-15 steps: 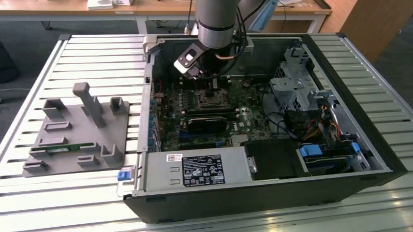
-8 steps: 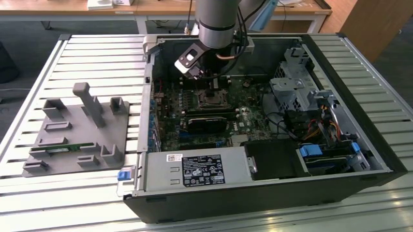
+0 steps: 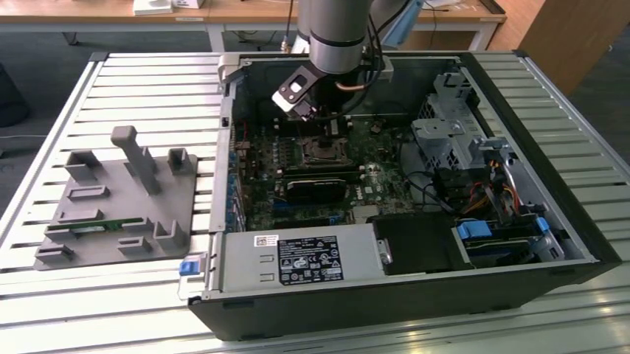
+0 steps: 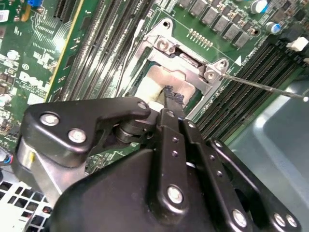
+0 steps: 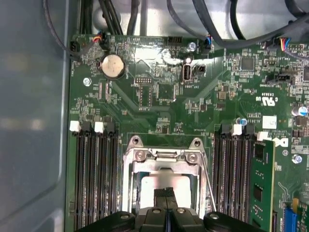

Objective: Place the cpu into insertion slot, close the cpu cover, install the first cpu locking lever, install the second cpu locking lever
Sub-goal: 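Close the cpu cover, then install the first cpu locking lever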

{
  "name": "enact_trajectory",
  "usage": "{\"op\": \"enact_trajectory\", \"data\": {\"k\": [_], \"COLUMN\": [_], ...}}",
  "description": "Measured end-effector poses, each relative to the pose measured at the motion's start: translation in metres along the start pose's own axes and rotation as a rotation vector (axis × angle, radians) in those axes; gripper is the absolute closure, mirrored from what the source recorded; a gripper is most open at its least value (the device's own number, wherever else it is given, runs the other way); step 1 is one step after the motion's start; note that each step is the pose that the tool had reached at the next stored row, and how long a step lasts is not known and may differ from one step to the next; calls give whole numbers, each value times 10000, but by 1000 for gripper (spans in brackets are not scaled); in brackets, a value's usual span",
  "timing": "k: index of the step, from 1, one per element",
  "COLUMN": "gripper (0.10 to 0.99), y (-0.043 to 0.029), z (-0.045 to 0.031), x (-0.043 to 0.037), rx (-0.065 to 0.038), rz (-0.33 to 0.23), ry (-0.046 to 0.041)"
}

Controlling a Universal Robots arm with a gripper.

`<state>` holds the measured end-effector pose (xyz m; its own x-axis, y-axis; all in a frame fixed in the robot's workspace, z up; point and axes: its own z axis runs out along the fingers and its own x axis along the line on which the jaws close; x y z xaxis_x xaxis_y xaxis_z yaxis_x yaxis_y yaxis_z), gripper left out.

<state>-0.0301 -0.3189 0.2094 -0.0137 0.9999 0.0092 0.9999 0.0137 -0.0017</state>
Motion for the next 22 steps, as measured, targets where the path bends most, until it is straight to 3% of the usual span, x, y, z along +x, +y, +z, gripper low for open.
{"op": "enact_trajectory", "data": {"k": [22], "gripper": [980], "y": [3], "z": [-61], "x": [1], "rx": [-1], "rz": [0], "ry": [2]}}
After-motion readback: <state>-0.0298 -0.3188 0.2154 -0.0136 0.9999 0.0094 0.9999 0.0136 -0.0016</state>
